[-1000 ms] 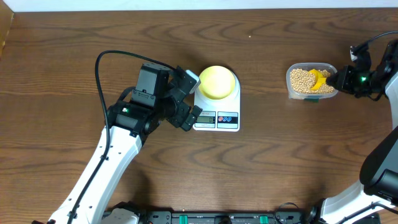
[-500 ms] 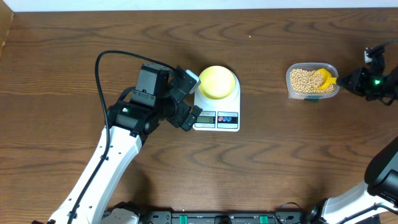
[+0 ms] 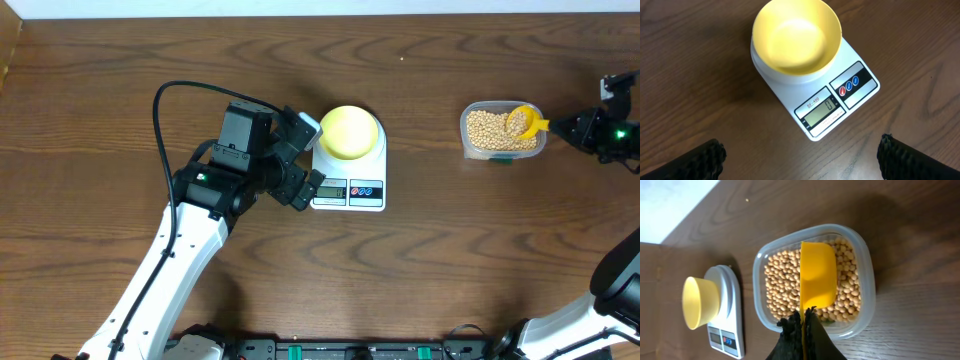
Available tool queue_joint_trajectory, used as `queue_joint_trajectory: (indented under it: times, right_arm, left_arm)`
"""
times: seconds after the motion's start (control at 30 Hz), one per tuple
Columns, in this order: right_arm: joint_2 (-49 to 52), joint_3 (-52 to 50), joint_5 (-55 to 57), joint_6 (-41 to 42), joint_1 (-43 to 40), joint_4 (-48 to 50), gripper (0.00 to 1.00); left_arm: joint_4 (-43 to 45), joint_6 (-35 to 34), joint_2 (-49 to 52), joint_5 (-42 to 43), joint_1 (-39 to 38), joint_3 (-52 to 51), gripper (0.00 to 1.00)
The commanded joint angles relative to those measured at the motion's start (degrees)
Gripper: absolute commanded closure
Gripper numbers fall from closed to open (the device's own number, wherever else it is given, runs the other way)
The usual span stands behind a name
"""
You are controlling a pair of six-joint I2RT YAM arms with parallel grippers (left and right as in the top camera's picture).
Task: Scoop item into bowl and weigh 50g on scale
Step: 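Lift the filled yellow scoop up out of the soybean tub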
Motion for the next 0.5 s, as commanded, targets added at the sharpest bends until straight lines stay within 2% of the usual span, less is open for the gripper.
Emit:
queue_joint_trajectory:
  times: [0.0,0.47]
  right_arm:
    - [0.4,-0.3,-5.2,-1.3,-1.0,0.1,0.99]
    - [0.4,-0.3,-13.0,-2.6,-3.5,0.6,0.99]
  left_arm:
    - [-0.1,0.1,-0.4,0.7,0.2,-0.2,0.01]
    - [-0.1,0.1,-0.4,0.7,0.2,-0.2,0.01]
